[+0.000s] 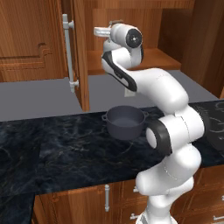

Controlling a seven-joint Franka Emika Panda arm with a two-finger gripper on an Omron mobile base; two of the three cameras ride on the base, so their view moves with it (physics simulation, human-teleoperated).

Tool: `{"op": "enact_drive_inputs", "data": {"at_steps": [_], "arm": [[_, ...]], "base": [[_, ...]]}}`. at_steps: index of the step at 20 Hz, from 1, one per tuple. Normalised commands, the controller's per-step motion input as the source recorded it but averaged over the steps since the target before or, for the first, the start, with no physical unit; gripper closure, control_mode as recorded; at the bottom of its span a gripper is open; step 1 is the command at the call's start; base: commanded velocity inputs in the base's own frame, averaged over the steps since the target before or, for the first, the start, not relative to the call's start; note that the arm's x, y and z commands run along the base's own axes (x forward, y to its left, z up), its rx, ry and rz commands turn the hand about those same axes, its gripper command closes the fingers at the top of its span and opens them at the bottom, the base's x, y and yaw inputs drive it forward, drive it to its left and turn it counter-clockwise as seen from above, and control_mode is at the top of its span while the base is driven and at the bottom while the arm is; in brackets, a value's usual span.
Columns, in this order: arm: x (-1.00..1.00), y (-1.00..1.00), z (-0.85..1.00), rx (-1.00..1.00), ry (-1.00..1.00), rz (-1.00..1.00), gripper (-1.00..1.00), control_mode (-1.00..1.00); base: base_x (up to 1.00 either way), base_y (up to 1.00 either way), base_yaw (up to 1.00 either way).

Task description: Pick the kettle from the cabinet and place it on a stove burner. Then pick the pot from the counter and place it on another stove burner. Finally, turn both burners on.

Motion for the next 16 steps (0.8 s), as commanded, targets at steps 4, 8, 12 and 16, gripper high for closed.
{"op": "enact_drive_inputs", "data": {"at_steps": [4,8,12,16], "arm": [[0.18,0.02,0.00,0.00,0.00,0.00,-1.00,-1.00],[0.15,0.03,0.00,0.00,0.00,0.00,-1.00,-1.00],[0.14,0.01,0.00,0.00,0.00,0.00,-1.00,-1.00],[0.11,0.00,0.00,0.00,0.00,0.00,-1.00,-1.00]], "base": [[0.00,0.00,0.00],[0.00,0.00,0.00],[0.00,0.00,0.00],[0.00,0.00,0.00]]}}
